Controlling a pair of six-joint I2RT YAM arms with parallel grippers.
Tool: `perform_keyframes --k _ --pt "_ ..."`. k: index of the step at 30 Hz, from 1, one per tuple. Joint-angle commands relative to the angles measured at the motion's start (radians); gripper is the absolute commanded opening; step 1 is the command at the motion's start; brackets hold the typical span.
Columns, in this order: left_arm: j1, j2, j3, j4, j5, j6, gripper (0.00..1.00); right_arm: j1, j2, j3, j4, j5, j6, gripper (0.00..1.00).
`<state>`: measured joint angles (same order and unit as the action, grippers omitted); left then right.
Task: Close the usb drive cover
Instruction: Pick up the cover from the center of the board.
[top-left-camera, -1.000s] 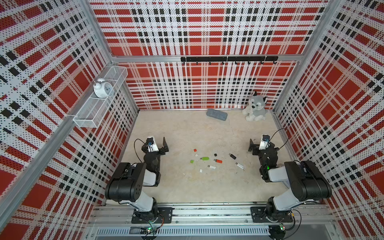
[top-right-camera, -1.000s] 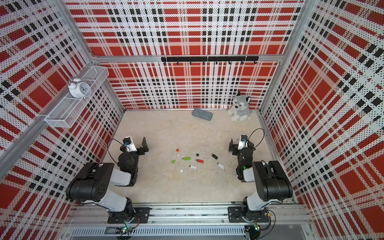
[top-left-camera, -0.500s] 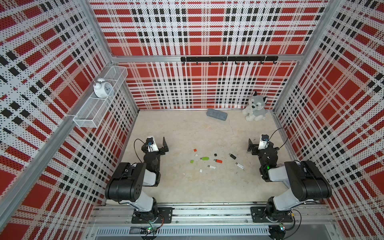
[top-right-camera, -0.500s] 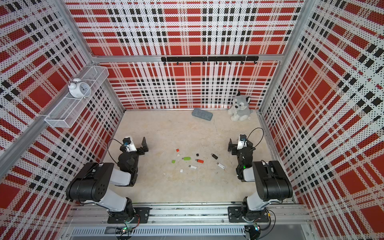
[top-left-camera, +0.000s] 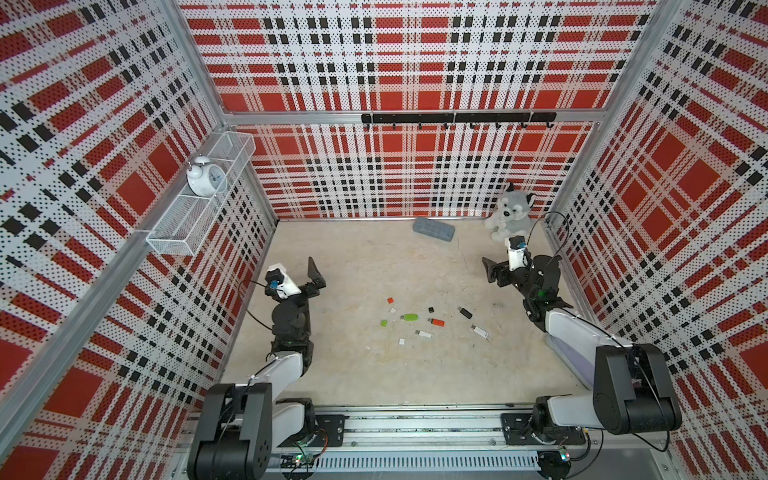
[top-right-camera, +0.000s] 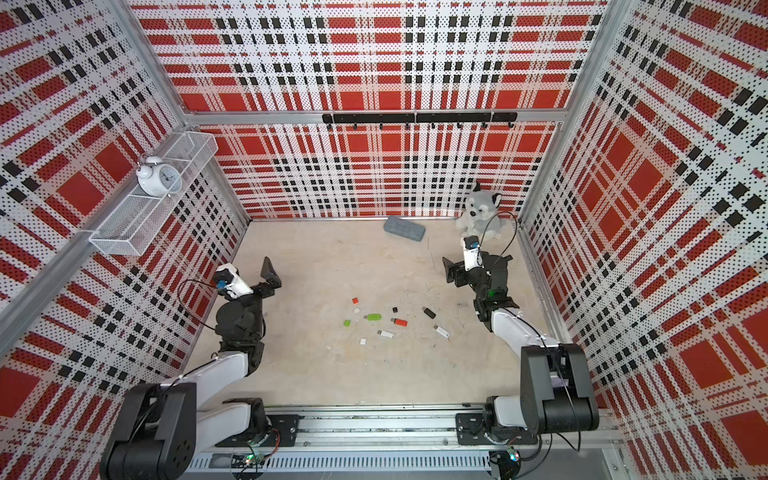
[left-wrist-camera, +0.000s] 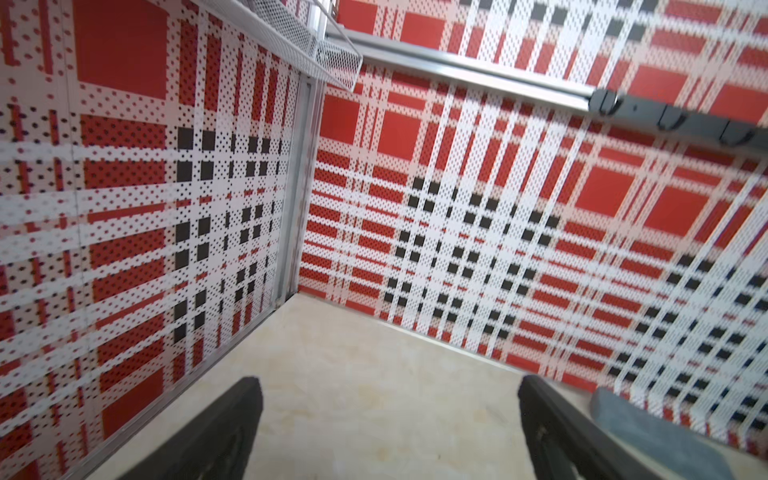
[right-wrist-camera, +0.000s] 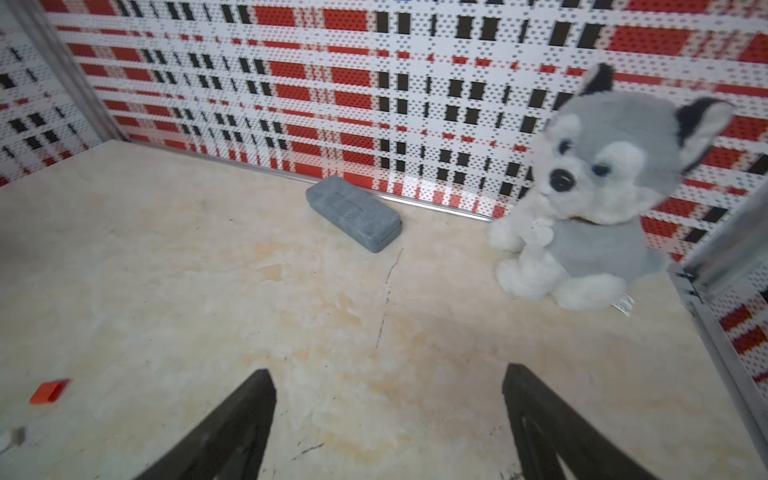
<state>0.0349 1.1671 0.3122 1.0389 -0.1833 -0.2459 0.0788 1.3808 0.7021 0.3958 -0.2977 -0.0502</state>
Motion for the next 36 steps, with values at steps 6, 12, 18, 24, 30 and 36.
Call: perform_keyframes --k 6,12,18,24,30,36 --pt "-0.079 0.13 0.185 -0.274 0.373 -0.253 0.98 0.185 0.116 0.226 -0.511 -0.055 -0.323 0.73" --pt "-0.336 0.232 0.279 -0.368 0.278 -0.17 0.98 0.254 0.174 0.261 -0.58 -0.143 -0.469 0.58" --pt "-0.475 0.287 0.32 -0.422 0.23 -0.142 0.98 0.327 0.276 0.333 -0.691 -0.096 -0.581 0.51" --pt "-0.49 0.287 0.298 -0.421 0.187 -0.155 0.98 0.352 0.378 0.403 -0.743 -0.087 -0.586 0.46" --pt "-0.476 0.251 0.255 -0.421 0.161 -0.152 0.98 0.379 0.411 0.408 -0.802 -0.126 -0.697 0.44" --pt "-0.445 0.222 0.218 -0.401 0.155 -0.18 0.98 0.386 0.459 0.456 -0.83 -0.142 -0.724 0.43"
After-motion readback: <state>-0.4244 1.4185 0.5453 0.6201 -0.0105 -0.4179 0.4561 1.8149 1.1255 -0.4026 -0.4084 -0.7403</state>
